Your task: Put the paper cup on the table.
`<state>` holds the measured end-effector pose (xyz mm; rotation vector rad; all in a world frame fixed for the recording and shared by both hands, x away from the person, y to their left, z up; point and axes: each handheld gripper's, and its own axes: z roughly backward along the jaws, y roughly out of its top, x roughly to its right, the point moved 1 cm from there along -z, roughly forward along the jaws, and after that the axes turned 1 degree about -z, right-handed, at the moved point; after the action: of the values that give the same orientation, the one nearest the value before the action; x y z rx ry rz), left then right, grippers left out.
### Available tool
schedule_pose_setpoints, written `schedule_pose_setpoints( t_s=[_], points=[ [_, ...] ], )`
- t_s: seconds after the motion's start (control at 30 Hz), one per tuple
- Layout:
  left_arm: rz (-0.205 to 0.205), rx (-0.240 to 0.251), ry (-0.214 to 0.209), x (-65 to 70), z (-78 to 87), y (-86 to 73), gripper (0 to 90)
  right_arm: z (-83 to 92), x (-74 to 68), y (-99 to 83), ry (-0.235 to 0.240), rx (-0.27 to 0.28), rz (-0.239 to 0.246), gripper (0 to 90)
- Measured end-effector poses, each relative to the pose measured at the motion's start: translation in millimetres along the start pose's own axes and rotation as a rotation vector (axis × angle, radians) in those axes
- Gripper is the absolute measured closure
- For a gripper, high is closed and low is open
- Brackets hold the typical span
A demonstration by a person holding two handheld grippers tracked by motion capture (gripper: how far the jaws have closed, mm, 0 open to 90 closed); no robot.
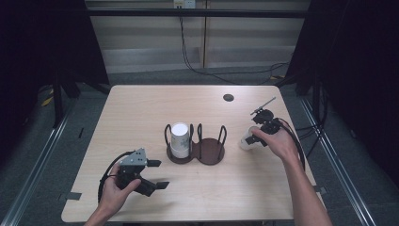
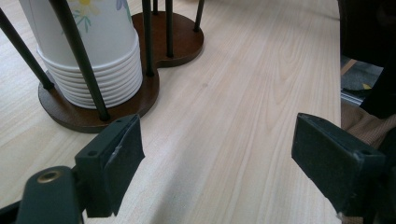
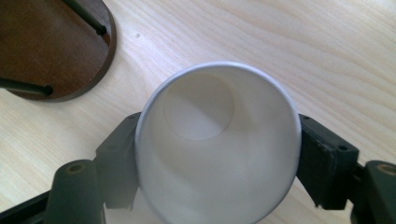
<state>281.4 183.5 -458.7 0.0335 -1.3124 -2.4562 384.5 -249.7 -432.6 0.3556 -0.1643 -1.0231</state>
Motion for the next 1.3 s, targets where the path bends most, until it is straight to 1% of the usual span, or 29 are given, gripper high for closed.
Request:
schedule_pose_setpoints(
  t_s=[0.07,0.23,0.33,0.37,0.47,0.5,0.7,0.77,0.87,0.97,1.13,1.3],
  points=[
    [-0.002,0.002,-0.005,-0.9,-0.5,0.1,16.6,-3.1,-0.4,0.8,-0.006,0.0,0.006,23.1],
    [-0.002,-0.002,-0.006,-1.5,-1.4,0.0,16.6,-5.2,-0.7,3.3,-0.014,0.007,-0.009,22.2],
    [0.001,0.0,-0.007,-1.7,-1.6,0.1,16.6,-7.0,0.5,4.6,-0.019,0.019,-0.008,21.1],
    [0.002,-0.002,-0.006,-1.8,-1.5,0.0,16.6,-7.7,0.2,5.2,-0.021,0.021,-0.02,20.8],
    [0.0,0.0,-0.004,-2.4,-0.6,0.0,16.6,-10.1,0.1,7.1,-0.021,0.045,-0.016,20.0],
    [0.001,0.001,-0.004,-2.4,-0.2,0.1,16.6,-10.1,-0.7,7.9,-0.014,0.039,-0.021,19.5],
    [0.0,0.0,-0.004,-2.7,-0.1,0.0,16.6,-12.9,-3.7,10.7,-0.002,0.071,-0.015,17.6],
    [-0.002,0.0,-0.003,-2.4,-0.1,0.0,16.6,-13.3,-4.9,10.8,0.003,0.071,-0.018,16.1],
    [-0.001,0.001,-0.003,-2.7,0.2,0.0,16.6,-12.7,-4.9,10.2,0.01,0.089,-0.019,14.2],
    [0.001,0.002,-0.004,-2.8,0.1,-0.1,16.6,-10.8,-4.5,9.1,0.0,0.106,-0.025,14.0],
    [0.001,0.0,-0.006,-2.5,-1.2,0.0,16.6,-7.5,-4.1,7.9,0.015,0.153,-0.037,14.0],
    [-0.001,0.002,-0.004,-2.3,0.2,0.1,16.6,-3.6,-3.5,5.9,0.025,0.189,-0.061,13.9]
  ],
)
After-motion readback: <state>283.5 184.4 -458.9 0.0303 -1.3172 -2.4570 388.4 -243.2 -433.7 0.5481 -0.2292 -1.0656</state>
